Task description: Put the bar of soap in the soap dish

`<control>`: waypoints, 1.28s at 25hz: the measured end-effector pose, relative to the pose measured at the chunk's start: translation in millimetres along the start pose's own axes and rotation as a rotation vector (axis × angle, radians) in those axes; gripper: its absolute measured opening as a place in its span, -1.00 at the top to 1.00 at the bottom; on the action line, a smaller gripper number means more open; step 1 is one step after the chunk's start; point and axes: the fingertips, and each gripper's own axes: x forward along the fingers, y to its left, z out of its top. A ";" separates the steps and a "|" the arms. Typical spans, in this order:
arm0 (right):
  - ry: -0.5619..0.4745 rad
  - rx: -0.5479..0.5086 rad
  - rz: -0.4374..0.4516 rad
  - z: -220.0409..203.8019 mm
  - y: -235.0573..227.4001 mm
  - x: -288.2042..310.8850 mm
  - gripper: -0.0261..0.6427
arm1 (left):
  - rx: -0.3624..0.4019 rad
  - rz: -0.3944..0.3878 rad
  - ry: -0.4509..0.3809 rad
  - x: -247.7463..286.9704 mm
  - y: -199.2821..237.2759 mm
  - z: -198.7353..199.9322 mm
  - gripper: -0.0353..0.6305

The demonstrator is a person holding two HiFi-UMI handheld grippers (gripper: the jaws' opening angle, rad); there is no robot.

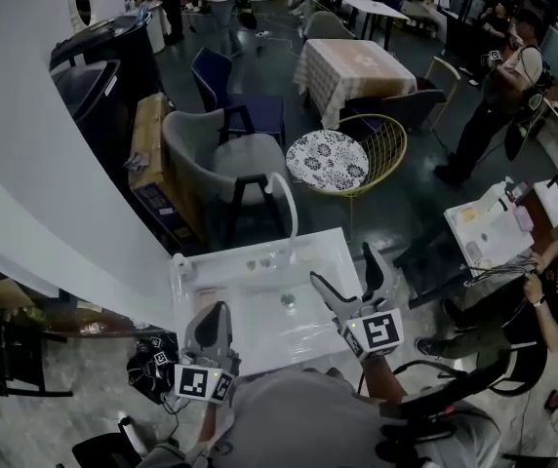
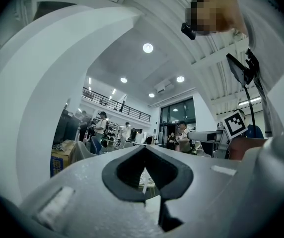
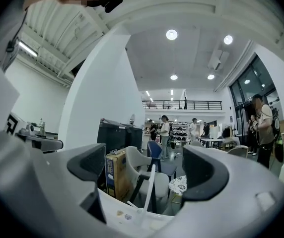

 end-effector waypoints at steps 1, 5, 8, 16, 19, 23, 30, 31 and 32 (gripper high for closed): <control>0.008 -0.002 -0.001 -1.9 -0.6 -1.0 -0.51 | -0.001 -0.002 -0.001 -0.4 -1.1 -0.2 0.89; 0.041 -0.023 0.000 -10.4 -6.3 -3.0 -0.51 | -0.002 -0.007 -0.006 -2.3 -3.8 0.1 0.89; 0.060 -0.068 -0.007 -11.5 -12.6 -2.9 -0.51 | -0.004 -0.007 -0.004 -3.2 -2.3 -0.7 0.89; 0.141 -0.231 0.026 -20.5 -17.4 3.8 -0.50 | -0.012 0.000 0.008 -7.1 -5.4 -8.6 0.89; 0.175 -0.310 0.055 -24.0 -14.8 10.6 -0.50 | -0.014 0.007 0.013 -9.3 -5.0 -11.7 0.89; 0.285 -0.465 0.077 -54.3 -16.0 19.4 -0.48 | -0.017 0.025 0.019 -11.3 0.1 -14.7 0.89; 0.424 -0.723 0.147 -100.3 -7.7 35.6 -0.46 | -0.023 0.045 0.023 -15.3 4.2 -18.6 0.89; 0.438 -0.749 0.155 -105.8 -8.0 38.4 -0.45 | -0.023 0.048 0.023 -15.5 5.2 -18.6 0.89; 0.450 -0.773 0.163 -111.1 -8.4 41.4 -0.45 | -0.023 0.051 0.023 -15.8 6.2 -18.5 0.89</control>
